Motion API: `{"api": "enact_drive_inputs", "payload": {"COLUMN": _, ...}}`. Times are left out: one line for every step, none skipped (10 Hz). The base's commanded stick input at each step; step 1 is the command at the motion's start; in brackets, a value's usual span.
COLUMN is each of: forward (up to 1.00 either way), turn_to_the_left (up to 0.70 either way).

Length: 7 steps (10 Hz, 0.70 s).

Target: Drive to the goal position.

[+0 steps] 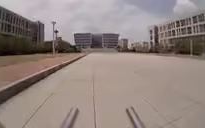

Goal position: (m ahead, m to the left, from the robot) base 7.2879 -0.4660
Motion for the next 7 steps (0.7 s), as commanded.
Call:
{"api": "enact_drive_inputs", "payload": {"forward": 0.7, "turn_to_the_left": 0.25}}
{"api": "enact_drive_inputs", "payload": {"forward": 0.7, "turn_to_the_left": 0.04}}
{"api": "enact_drive_inputs", "payload": {"forward": 0.7, "turn_to_the_left": 0.0}}
{"api": "enact_drive_inputs", "payload": {"forward": 0.7, "turn_to_the_left": 0.0}}
{"api": "enact_drive_inputs", "payload": {"forward": 0.7, "turn_to_the_left": 0.0}}
{"api": "enact_drive_inputs", "payload": {"forward": 0.7, "turn_to_the_left": 0.0}}
{"api": "enact_drive_inputs", "payload": {"forward": 0.7, "turn_to_the_left": 0.0}}
